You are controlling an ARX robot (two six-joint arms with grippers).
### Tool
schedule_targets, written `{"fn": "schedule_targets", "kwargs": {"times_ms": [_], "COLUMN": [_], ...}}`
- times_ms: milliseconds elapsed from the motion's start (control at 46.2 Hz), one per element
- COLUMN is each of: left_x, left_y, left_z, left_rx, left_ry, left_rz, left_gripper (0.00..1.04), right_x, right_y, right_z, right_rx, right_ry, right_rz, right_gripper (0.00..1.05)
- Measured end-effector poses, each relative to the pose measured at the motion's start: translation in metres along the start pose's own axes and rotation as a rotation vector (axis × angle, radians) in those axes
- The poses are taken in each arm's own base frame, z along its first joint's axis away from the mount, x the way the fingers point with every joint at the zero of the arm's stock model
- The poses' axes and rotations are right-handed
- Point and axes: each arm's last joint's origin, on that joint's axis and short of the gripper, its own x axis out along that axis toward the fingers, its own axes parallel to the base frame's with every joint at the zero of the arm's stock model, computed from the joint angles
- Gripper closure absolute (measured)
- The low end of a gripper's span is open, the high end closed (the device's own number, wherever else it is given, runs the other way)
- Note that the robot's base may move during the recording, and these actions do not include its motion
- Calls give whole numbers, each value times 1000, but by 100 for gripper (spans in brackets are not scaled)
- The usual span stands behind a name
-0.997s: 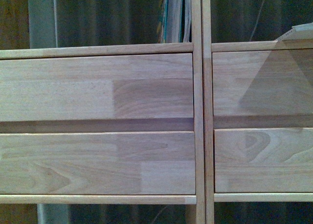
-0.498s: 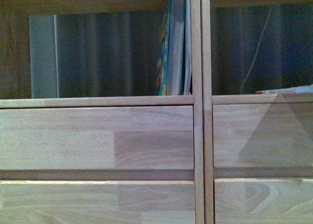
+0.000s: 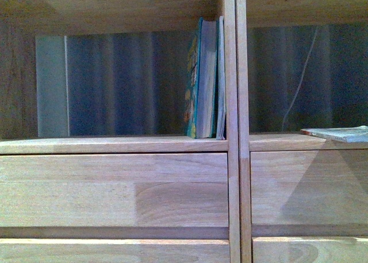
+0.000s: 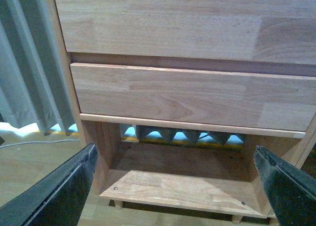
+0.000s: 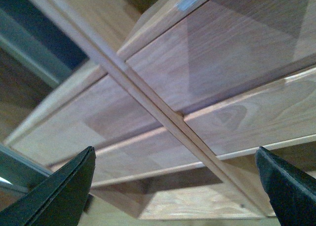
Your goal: Organize books on shelf
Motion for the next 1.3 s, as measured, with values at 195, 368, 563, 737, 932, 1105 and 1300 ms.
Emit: {"fn": "schedule_targets", "kwargs": {"times_ms": [195,368,563,737,932,1105,1300], "left_x": [0,0,0,0,0,0,0], "left_y": [0,0,0,0,0,0,0], "left_z": [0,0,0,0,0,0,0], "left_rx": [0,0,0,0,0,0,0], "left_ry": [0,0,0,0,0,0,0], "left_rz": [0,0,0,0,0,0,0], "left_gripper": [7,7,7,7,7,7,7], "right_x": [52,83,111,125,131,133,134], "right_y": [-11,-9,-12,-13,-9,-5,-4], "right_z": [35,63,85,92,102,105,101], "right_rx": [341,473,560,589,606,608,593], "right_ry": [-65,-134,-190,-211,-254,-265,-262], "right_rz": [-56,-51,-87,-114,-122,-128,-126], "right_gripper": [7,7,7,7,7,22,47]}}
